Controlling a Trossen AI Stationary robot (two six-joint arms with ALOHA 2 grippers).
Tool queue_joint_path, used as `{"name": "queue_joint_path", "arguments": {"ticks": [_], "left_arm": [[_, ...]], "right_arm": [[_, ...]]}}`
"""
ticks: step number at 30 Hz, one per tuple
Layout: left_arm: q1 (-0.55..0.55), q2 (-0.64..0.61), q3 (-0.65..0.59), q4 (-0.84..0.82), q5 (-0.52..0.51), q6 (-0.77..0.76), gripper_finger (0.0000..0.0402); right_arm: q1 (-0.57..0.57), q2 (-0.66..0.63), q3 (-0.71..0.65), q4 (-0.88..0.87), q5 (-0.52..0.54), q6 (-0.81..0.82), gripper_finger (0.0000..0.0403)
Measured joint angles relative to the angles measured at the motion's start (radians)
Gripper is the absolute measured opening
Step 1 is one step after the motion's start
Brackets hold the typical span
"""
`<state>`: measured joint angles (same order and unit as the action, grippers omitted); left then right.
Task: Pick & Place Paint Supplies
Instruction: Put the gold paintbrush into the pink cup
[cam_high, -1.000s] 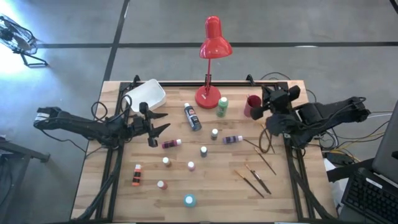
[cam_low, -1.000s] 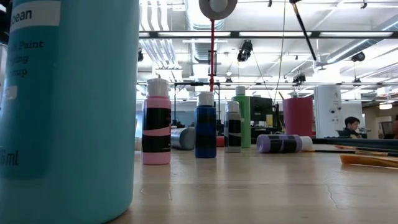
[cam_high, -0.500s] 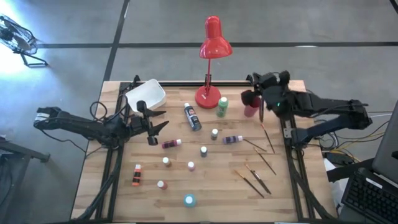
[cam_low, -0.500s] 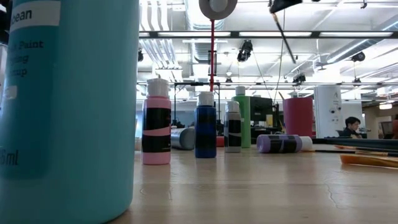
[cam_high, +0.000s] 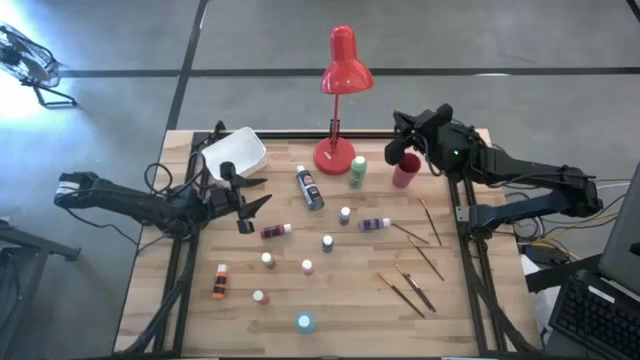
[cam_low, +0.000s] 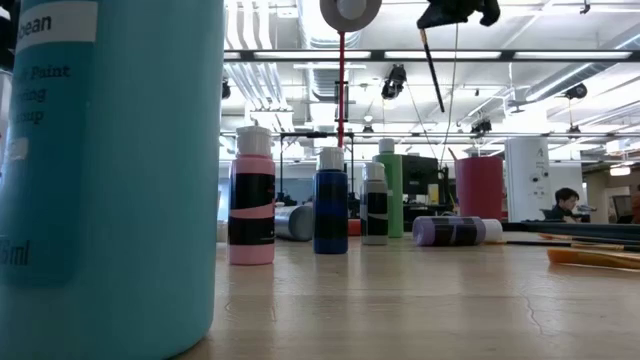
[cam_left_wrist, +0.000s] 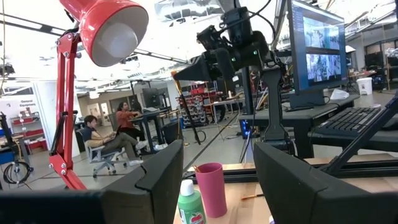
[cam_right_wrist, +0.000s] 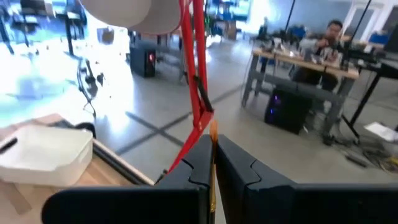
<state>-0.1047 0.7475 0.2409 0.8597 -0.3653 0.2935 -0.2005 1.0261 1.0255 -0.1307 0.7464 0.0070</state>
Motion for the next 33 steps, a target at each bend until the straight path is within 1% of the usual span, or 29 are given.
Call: {"name": "queue_joint_path", "arguments": {"ticks": [3,9,14,22,33], "left_arm": [[0.0,0.0,0.0,-0.001,0.0,0.0,0.0202],[0.0,0.0,0.0,-0.001,0.0,-0.002,0.0202],[0.0,0.0,0.0,-0.001,0.0,-0.002,0.0202],[0.0,0.0,0.0,0.0,0.0,-0.002,0.0202],[0.0,0.0,0.0,-0.001,0.0,-0.002,0.0202]], "right_arm": [[0.0,-0.066,-0.092,0.102,0.001,-0.033,0.0008],[0.0,-0.196,-0.256,0.192,0.002,-0.029,0.0008],[-0.003,-0.261,-0.374,0.265,0.013,-0.021,0.0008],[-0.027,-0.293,-0.496,0.28,0.02,0.019,0.0008],[-0.054,-0.289,-0.586,0.292,0.041,0.068,0.0008]]}}
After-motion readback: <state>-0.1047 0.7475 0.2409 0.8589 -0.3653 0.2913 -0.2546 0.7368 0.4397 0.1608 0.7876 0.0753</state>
